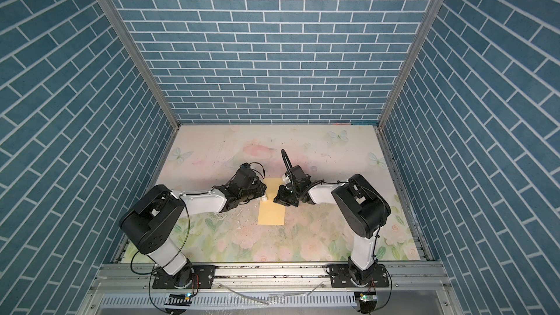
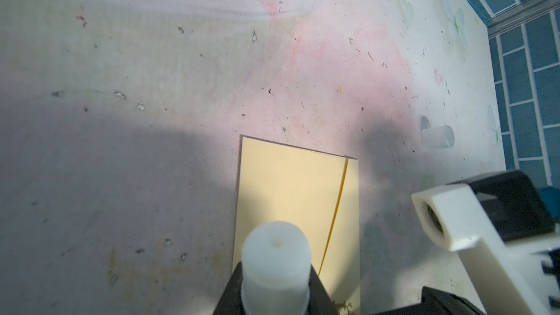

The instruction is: Place the letter into the envelope and seal it

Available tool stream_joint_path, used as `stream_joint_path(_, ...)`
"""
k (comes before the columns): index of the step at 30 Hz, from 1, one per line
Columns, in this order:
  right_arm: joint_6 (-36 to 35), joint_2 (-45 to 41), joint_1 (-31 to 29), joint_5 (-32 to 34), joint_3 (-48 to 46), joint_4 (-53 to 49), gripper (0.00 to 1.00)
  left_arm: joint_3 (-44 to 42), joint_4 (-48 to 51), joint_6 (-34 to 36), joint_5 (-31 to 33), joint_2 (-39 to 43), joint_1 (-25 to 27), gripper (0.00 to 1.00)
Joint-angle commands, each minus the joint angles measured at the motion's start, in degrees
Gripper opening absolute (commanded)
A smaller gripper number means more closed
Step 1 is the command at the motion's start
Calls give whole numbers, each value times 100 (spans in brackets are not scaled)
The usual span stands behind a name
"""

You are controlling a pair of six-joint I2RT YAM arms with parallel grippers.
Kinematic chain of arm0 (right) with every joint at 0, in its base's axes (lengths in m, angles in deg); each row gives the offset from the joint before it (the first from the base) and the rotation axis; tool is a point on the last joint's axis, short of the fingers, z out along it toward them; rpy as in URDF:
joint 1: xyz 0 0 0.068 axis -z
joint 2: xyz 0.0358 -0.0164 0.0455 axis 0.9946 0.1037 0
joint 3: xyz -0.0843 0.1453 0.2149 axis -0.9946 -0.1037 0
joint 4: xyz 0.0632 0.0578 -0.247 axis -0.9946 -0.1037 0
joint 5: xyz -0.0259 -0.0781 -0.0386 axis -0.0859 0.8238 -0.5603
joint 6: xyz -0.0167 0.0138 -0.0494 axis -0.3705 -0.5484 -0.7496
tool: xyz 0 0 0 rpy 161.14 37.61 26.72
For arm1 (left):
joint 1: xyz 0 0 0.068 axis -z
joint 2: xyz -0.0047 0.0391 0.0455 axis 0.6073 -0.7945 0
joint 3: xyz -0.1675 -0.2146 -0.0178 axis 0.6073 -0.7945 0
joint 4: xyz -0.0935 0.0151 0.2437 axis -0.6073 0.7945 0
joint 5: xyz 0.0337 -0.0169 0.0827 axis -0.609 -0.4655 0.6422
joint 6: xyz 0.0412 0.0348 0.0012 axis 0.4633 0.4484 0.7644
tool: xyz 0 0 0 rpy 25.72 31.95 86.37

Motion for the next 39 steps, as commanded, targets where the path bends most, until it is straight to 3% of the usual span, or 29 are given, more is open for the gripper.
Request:
stream_joint_path(1,-194,170,136,310,189,-535,0,-80,382,71,86,-40,24,0)
stream_joint_path(8,-600,-542,204,378,488,-433,0,17,358,286,68,350,24,0)
stream_joint_path(15,-1348,-1876,287,889,475,-368,30,363,481,751,59,1378,24,0)
stream_joint_path(24,-1815,-3062,377,939,177,-512,45,590,692,1119,67,2368,-11,0)
stream_joint_path(27,-1765,-3062,378,808,126,-691,41,592,759,1124,-10,2341,-38,0)
stream_joint_path(30,-1500,-2881,353,713,21,-749,25,485,668,989,-50,2148,-38,0)
stream_joint_path(32,-1413,-2749,297,730,-85,-719,19,355,464,886,-94,1984,-32,0)
stream_joint_path(39,-1275,-2155,-13,1008,-190,-737,14,33,-109,539,-257,1440,-21,0)
